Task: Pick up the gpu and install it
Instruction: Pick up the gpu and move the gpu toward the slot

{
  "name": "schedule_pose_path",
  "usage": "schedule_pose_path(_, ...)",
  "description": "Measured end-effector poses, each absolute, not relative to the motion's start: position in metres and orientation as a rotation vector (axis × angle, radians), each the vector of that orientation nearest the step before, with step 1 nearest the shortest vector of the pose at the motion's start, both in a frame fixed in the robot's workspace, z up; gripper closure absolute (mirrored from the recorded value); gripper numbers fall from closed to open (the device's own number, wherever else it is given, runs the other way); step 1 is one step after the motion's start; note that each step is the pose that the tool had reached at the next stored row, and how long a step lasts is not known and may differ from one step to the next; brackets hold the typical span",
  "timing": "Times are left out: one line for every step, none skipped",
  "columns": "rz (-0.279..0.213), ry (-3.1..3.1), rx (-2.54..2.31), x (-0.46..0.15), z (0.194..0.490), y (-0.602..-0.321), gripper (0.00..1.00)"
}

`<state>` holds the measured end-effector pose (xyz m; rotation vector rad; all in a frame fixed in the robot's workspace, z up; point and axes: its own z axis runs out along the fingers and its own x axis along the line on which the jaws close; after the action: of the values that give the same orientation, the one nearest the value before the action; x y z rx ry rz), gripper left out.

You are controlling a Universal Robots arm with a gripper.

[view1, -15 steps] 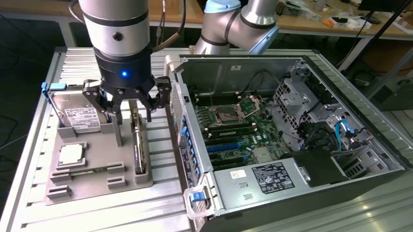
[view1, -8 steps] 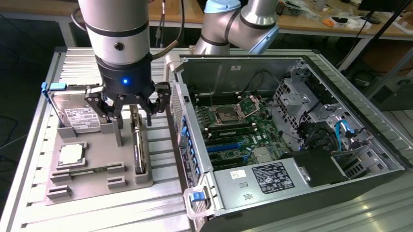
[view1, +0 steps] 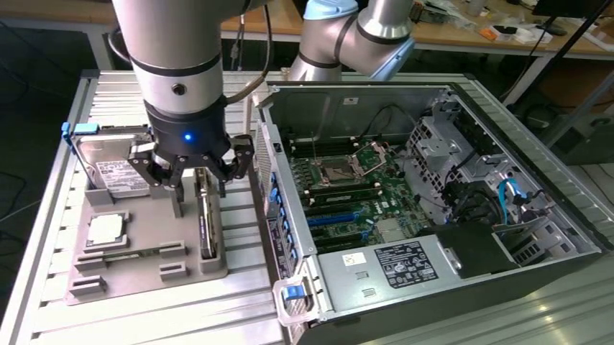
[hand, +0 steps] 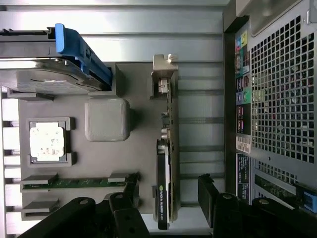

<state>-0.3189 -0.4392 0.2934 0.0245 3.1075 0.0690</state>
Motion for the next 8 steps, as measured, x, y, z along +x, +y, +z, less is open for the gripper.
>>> schedule_pose_path(0.069, 3.107, 0.025, -0.319, 0.292, -0.439, 0.4)
schedule_pose_path(0.069, 3.107, 0.025, -0.319, 0.29, -0.439, 0.4)
schedule_pose_path(0.069, 3.107, 0.025, -0.319, 0.288, -0.439, 0.4)
schedule_pose_path(0.069, 3.107, 0.024, -0.319, 0.286, -0.439, 0.4)
schedule_pose_path(0.069, 3.107, 0.024, -0.319, 0.284, -0.439, 0.4)
schedule_pose_path(0.069, 3.107, 0.024, -0.319, 0.282, -0.439, 0.4)
schedule_pose_path(0.069, 3.107, 0.024, -0.319, 0.28, -0.439, 0.4)
schedule_pose_path(0.069, 3.107, 0.024, -0.319, 0.278, -0.439, 0.4)
